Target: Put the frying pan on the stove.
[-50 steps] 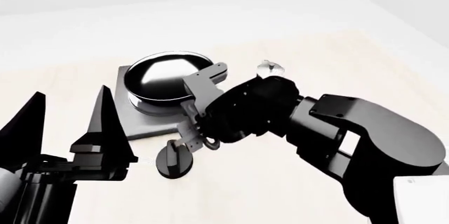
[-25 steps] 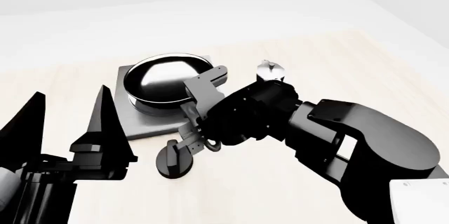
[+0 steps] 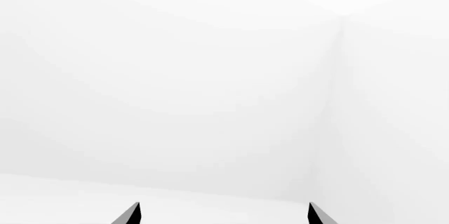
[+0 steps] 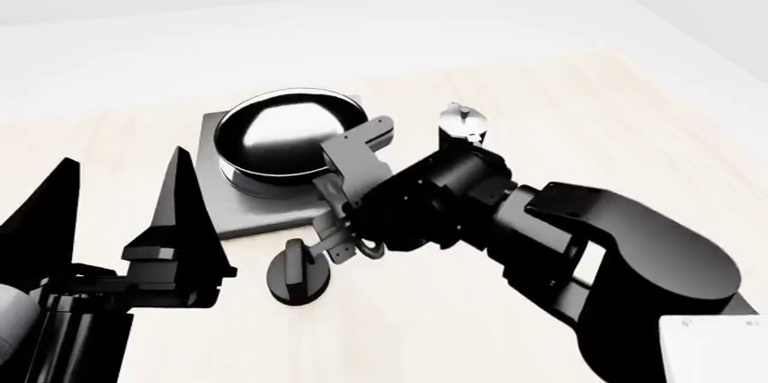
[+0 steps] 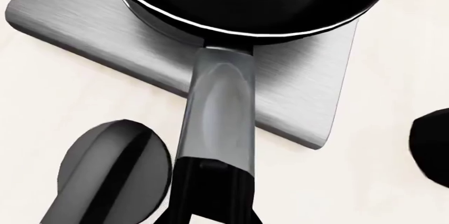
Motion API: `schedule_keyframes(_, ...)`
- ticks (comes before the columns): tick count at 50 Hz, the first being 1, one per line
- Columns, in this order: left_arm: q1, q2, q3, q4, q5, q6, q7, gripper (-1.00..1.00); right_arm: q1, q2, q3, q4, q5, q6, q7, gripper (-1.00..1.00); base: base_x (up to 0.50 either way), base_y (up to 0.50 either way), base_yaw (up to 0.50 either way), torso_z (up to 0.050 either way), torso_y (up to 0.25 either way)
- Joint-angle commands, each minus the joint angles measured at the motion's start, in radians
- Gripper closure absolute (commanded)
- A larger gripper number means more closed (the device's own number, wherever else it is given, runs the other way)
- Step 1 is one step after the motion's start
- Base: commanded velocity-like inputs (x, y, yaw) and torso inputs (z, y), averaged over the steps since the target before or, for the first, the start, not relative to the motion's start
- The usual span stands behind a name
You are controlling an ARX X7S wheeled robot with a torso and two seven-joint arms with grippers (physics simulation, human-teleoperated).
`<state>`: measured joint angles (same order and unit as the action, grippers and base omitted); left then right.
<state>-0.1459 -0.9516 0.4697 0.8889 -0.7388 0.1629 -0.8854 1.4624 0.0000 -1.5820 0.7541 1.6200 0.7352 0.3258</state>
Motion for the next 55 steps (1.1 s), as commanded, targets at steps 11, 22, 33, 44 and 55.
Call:
schedule_keyframes(11, 0.0, -0.001, 0.001, 0.005, 0.001, -0.002, -0.002, -1.0, -0.027, 0.0, 0.014, 0.019, -0.104, -0.005, 0.005, 1.0, 0.0, 0.0, 0.0, 0.0, 0.0)
schedule_keyframes(22, -0.002, 0.002, 0.004, 0.003, 0.004, -0.005, 0.0, -1.0, -0.039, 0.0, 0.018, 0.016, -0.137, -0.02, 0.001, 1.0, 0.0, 0.0, 0.0, 0.001, 0.0)
schedule_keyframes(33, -0.003, 0.003, 0.005, 0.004, 0.002, -0.006, 0.0, -1.0, -0.048, 0.0, 0.015, 0.043, -0.09, -0.031, 0.005, -1.0, 0.0, 0.0, 0.0, 0.0, 0.0)
schedule_keyframes(44, -0.001, 0.001, 0.002, 0.006, 0.001, -0.002, -0.001, -1.0, -0.04, 0.0, 0.013, 0.041, -0.077, -0.027, 0.003, -1.0, 0.0, 0.0, 0.0, 0.0, 0.0)
schedule_keyframes(55, -0.001, 0.001, 0.002, 0.004, 0.002, 0.0, 0.001, -1.0, -0.038, 0.0, 0.013, 0.043, -0.072, -0.028, 0.0, -1.0, 0.0, 0.0, 0.0, 0.0, 0.0)
